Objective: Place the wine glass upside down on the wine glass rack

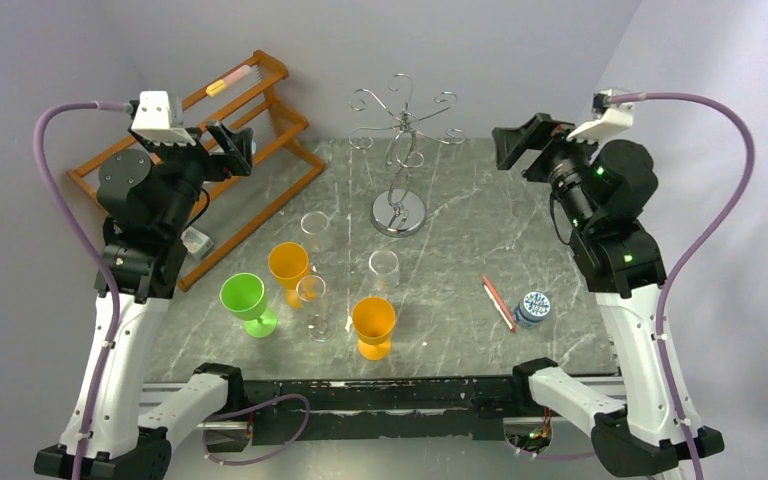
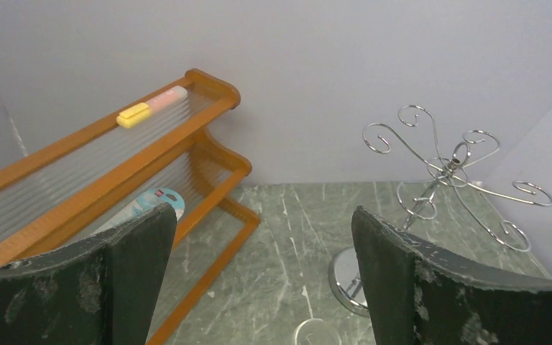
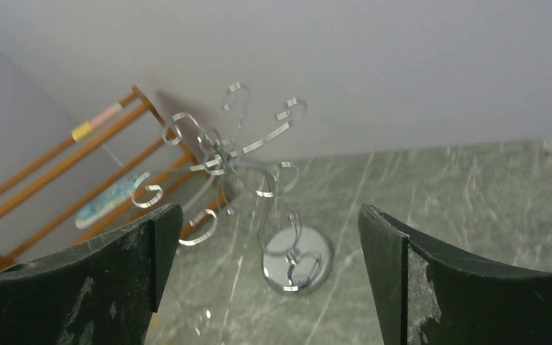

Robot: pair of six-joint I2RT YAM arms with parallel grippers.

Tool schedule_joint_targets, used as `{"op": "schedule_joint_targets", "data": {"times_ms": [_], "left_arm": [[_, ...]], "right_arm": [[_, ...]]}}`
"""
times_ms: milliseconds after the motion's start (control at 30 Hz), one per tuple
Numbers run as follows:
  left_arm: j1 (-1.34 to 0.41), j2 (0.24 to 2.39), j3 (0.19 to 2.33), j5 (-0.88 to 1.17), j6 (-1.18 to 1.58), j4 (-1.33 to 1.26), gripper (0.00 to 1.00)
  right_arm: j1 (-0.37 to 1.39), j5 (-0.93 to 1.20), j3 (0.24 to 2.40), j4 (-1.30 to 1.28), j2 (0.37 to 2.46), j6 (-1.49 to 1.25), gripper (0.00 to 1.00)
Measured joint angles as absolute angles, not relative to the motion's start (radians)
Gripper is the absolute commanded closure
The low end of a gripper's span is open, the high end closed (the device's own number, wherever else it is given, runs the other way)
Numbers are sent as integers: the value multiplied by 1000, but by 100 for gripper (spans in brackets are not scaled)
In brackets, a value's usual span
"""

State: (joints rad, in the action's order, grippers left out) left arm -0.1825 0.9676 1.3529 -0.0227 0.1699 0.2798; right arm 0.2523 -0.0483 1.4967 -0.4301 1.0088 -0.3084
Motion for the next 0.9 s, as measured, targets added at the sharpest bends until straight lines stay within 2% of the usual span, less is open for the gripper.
{"op": "schedule_joint_targets", "data": {"times_ms": [400, 600, 700, 767, 833, 900], "left_arm": [[-183, 926, 1161, 83, 281, 205, 4], [-183, 929, 1135, 144, 339, 215, 6], [-183, 931, 1127, 168, 372, 237, 6], [-183, 932, 1118, 186, 394, 253, 6], [-183, 933, 1110, 200, 415, 273, 6], [-183, 936, 1105, 213, 430, 288, 6]], "right_arm": [[252, -28, 1221, -502, 903, -430, 2], [253, 140, 1074, -495, 881, -455, 7], [299, 188, 1031, -492, 914, -481, 7], [395, 169, 1018, -494, 954, -501, 8], [500, 126, 1021, -493, 998, -519, 13], [589, 68, 1033, -503, 1048, -543, 28]]}}
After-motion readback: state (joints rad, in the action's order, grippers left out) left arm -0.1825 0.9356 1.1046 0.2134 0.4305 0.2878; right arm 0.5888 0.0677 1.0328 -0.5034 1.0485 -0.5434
